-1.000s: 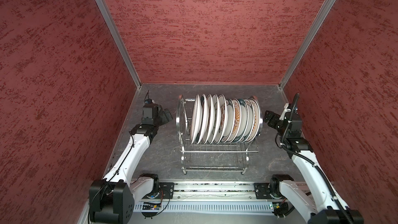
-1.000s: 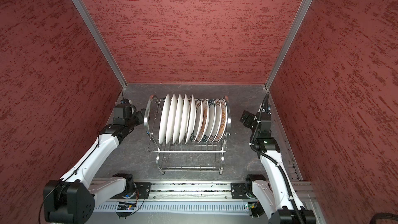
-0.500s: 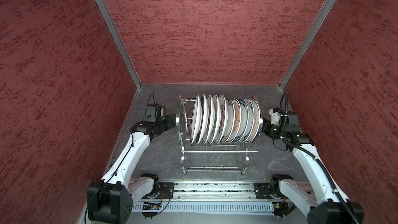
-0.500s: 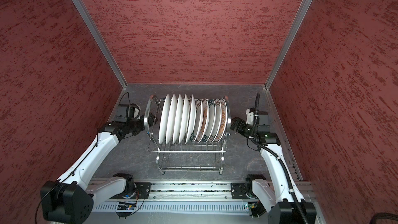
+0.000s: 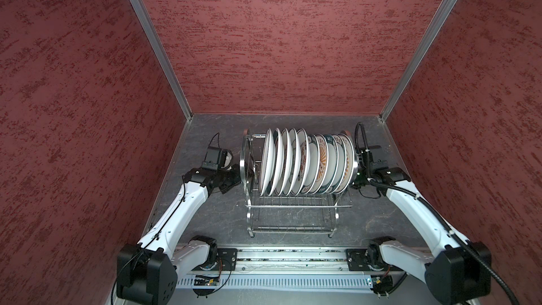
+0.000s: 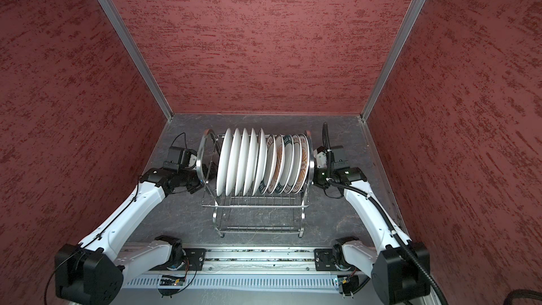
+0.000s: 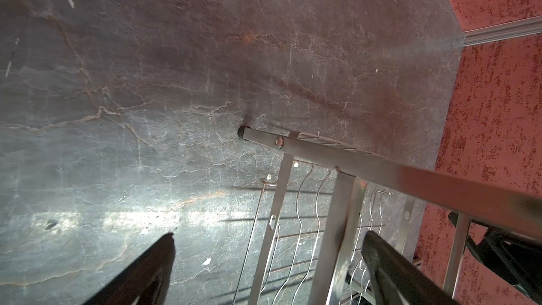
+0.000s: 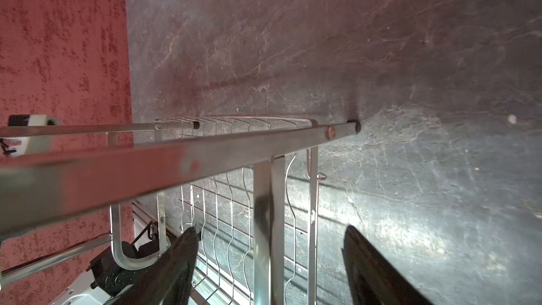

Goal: Unload the plates from the dish rack
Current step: Move a dish rack to the top-right of the table.

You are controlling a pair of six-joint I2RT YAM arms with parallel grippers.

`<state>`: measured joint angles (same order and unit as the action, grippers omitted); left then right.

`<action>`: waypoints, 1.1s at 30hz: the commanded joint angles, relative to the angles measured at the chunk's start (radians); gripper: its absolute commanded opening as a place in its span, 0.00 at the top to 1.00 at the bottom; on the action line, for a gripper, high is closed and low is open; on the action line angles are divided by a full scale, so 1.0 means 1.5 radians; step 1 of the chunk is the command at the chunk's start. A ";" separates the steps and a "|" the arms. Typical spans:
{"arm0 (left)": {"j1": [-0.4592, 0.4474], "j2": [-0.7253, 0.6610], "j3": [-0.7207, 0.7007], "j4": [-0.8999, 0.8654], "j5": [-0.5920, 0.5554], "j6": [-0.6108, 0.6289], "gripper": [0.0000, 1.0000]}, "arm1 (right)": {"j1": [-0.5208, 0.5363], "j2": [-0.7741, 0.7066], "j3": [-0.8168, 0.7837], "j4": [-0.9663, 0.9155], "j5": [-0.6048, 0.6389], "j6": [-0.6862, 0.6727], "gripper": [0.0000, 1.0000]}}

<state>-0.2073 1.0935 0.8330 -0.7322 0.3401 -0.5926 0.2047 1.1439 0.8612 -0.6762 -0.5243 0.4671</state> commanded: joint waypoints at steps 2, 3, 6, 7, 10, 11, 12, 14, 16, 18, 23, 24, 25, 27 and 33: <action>-0.005 -0.019 -0.013 0.010 0.017 -0.011 0.00 | 0.016 0.023 0.028 0.023 0.038 0.017 0.28; -0.006 -0.020 -0.016 0.011 0.019 -0.011 0.00 | 0.016 0.032 0.030 0.026 0.040 0.020 0.31; -0.007 -0.017 -0.017 0.014 0.028 -0.010 0.01 | 0.019 0.058 0.039 0.035 0.038 0.020 0.39; -0.008 -0.016 -0.017 0.013 0.028 -0.009 0.02 | 0.020 0.066 0.042 0.039 0.037 0.021 0.41; -0.011 -0.013 -0.018 0.011 0.029 -0.007 0.02 | 0.023 0.086 0.050 0.053 0.035 0.022 0.45; -0.011 -0.011 -0.019 0.014 0.030 -0.007 0.02 | 0.024 0.094 0.055 0.058 0.035 0.023 0.46; -0.011 -0.009 -0.018 0.015 0.029 -0.006 0.02 | 0.025 0.102 0.059 0.061 0.033 0.023 0.46; -0.011 -0.004 -0.019 0.017 0.029 -0.006 0.03 | 0.027 0.125 0.072 0.067 0.033 0.021 0.49; -0.011 0.000 -0.020 0.018 0.027 -0.005 0.03 | 0.028 0.145 0.087 0.075 0.031 0.019 0.51; -0.011 0.000 -0.022 0.023 0.027 -0.005 0.03 | 0.030 0.158 0.098 0.086 0.027 0.019 0.51; -0.011 0.007 -0.024 0.026 0.028 -0.003 0.03 | 0.033 0.197 0.136 0.103 0.027 0.006 0.53; -0.011 0.008 -0.025 0.027 0.029 -0.003 0.03 | 0.033 0.203 0.145 0.105 0.032 0.000 0.54; -0.011 0.011 -0.025 0.027 0.029 -0.003 0.03 | 0.033 0.223 0.154 0.107 0.035 -0.004 0.54; -0.010 0.011 -0.025 0.029 0.029 -0.003 0.03 | 0.033 0.246 0.175 0.113 0.033 -0.012 0.55; -0.007 0.013 -0.029 0.040 0.021 -0.007 0.03 | 0.033 0.331 0.259 0.146 0.023 -0.021 0.55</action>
<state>-0.2188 1.1080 0.8013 -0.6960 0.3763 -0.5983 0.2546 1.5944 1.1721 -0.5694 -0.4980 0.4519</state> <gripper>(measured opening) 0.970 0.454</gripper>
